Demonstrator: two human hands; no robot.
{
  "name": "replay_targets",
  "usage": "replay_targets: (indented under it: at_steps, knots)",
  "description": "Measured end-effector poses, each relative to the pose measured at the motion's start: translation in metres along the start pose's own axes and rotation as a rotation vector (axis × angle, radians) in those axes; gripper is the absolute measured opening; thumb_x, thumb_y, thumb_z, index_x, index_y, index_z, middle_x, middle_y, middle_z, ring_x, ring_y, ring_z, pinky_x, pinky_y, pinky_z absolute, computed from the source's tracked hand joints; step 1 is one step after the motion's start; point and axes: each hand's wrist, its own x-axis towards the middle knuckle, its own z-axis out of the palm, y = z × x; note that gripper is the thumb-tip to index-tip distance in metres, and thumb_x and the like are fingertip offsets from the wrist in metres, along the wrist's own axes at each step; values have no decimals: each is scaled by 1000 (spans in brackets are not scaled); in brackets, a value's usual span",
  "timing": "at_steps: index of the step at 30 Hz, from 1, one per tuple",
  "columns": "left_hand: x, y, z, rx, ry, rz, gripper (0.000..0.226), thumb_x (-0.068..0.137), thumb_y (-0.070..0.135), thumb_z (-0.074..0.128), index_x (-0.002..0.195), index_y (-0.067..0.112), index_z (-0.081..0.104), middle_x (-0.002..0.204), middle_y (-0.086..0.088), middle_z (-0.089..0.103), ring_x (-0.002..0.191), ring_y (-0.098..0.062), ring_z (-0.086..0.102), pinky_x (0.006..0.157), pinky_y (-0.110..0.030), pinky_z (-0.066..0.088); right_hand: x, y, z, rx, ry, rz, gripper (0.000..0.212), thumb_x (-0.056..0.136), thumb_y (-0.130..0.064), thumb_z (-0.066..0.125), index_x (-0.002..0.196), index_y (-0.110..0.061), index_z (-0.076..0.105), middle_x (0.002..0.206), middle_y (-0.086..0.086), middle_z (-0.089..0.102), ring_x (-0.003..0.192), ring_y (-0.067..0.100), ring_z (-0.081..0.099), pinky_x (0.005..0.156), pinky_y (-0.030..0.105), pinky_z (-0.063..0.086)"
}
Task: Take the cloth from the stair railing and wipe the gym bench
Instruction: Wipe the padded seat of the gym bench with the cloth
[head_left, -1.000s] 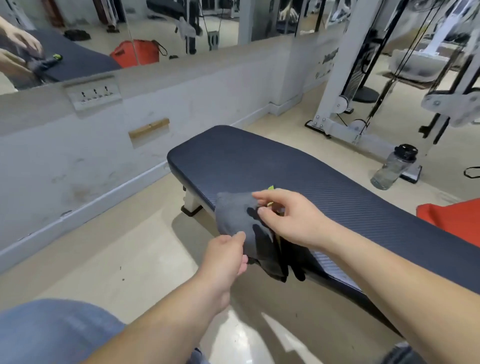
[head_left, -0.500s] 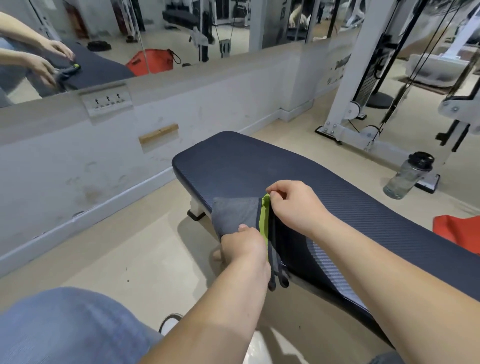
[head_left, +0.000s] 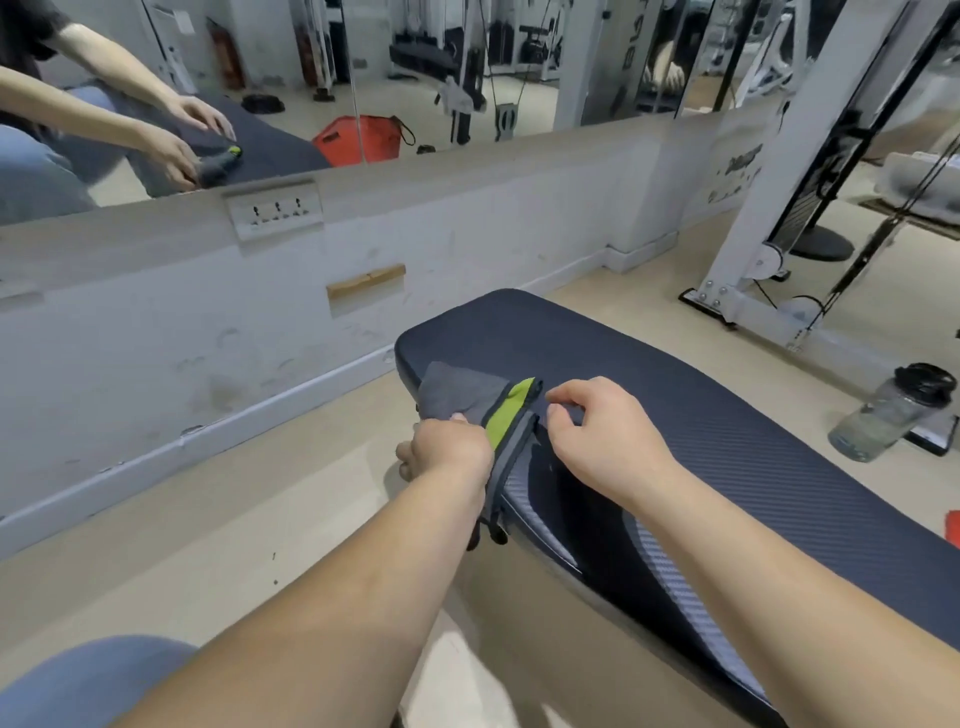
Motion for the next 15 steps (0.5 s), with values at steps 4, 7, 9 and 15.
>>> replay_targets:
  at_steps: [4,7,9,15]
  knots:
    - [48,32,-6,-19,21,2,47,103,32,51,137,-1,48,149,-19,38,135,-41,38,113,-48,34,44,-9,8,-46,-19,-7,33,99,-32,49,123,-25,70,128,-2,64,119,21,60,97,41,53]
    - [85,54,-9,153,39,112,45,105,33,44,138,3,52,148,-18,38,135,-39,39,110,-46,35,82,-13,12,-117,-46,-4,28,97,-32,51,115,-25,72,113,-4,66,110,24,63,92,41,55]
    - [108,70,-12,272,53,152,45,106,32,42,140,4,50,149,-21,37,136,-40,38,112,-45,33,107,-8,13,-179,-63,8,26,96,-32,51,110,-25,72,106,-5,62,105,26,62,90,42,55]
    - [159,124,1,805,-86,514,36,106,27,40,134,11,56,142,-20,53,131,-40,48,108,-41,42,163,33,2,-610,6,80,41,100,-51,40,114,-21,62,121,10,59,116,34,55,89,42,48]
